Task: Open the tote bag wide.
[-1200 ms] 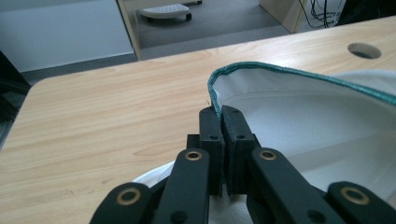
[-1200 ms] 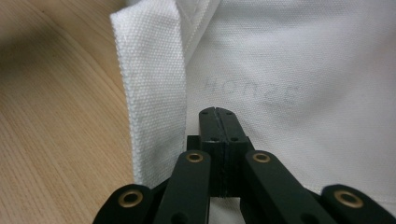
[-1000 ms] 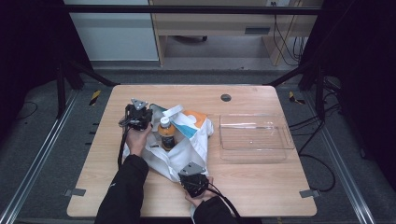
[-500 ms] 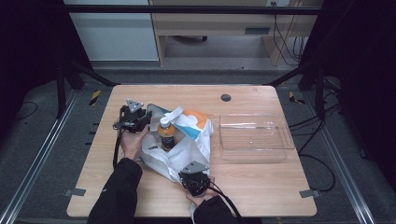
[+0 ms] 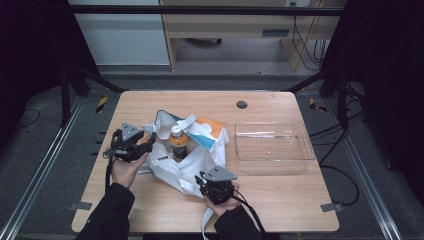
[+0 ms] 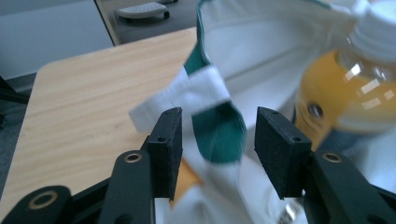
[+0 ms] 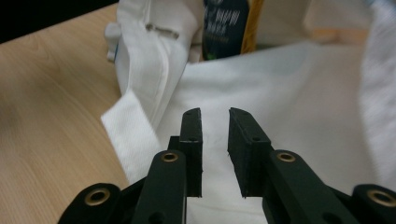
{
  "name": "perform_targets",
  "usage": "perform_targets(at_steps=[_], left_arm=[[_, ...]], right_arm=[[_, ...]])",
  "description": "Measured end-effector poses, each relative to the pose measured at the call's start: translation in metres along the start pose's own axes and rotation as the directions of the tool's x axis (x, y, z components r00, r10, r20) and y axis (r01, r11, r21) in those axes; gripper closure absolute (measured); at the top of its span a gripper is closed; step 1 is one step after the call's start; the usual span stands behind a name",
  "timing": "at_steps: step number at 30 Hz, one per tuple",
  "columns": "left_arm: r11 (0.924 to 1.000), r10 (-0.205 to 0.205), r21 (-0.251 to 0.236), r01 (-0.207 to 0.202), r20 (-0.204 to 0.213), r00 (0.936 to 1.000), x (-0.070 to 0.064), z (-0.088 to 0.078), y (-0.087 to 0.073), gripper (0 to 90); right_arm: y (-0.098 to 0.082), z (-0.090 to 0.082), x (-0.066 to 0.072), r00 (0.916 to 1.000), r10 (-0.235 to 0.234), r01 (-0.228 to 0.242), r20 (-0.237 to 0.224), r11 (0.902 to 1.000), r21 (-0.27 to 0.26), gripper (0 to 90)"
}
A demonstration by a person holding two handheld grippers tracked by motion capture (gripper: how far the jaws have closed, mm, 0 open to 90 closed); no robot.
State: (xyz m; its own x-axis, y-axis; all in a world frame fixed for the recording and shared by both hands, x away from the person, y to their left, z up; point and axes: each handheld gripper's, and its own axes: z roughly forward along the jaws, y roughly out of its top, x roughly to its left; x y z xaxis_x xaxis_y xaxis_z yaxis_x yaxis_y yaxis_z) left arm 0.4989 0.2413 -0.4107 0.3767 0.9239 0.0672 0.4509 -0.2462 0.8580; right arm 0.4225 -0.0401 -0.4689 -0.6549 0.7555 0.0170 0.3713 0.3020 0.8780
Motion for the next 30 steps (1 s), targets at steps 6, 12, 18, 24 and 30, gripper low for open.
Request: perform_targets(at_steps=[6,12,18,24,30], left_arm=[[1.0000,-0.004,0.007,0.004,0.023,0.9997,-0.005,-0.008,-0.015,51.3],[0.9986,-0.022,0.049,0.020,0.023,0.9995,-0.006,-0.001,-0.029,56.4],[0.9966,-0.038,0.074,0.035,0.040,0.9985,-0.004,0.004,-0.034,65.5],[0.9943,-0.038,0.101,0.033,0.051,0.9980,-0.004,0.008,-0.035,73.9],[0.9923,-0.024,0.122,0.017,0.052,0.9984,-0.004,0.009,-0.037,80.6]], right_arm=[[0.024,-0.008,-0.008,0.9987,-0.028,0.030,0.042,0.9979,-0.057,69.1],[0.049,-0.008,-0.018,0.9929,-0.063,0.074,0.101,0.9909,-0.112,65.7],[0.064,0.006,-0.029,0.9836,-0.096,0.111,0.153,0.9893,-0.095,63.3],[0.072,0.028,-0.034,0.9748,-0.136,0.145,0.177,0.9887,-0.039,68.3],[0.073,0.034,-0.039,0.9744,-0.110,0.118,0.196,0.9925,-0.031,87.4]])
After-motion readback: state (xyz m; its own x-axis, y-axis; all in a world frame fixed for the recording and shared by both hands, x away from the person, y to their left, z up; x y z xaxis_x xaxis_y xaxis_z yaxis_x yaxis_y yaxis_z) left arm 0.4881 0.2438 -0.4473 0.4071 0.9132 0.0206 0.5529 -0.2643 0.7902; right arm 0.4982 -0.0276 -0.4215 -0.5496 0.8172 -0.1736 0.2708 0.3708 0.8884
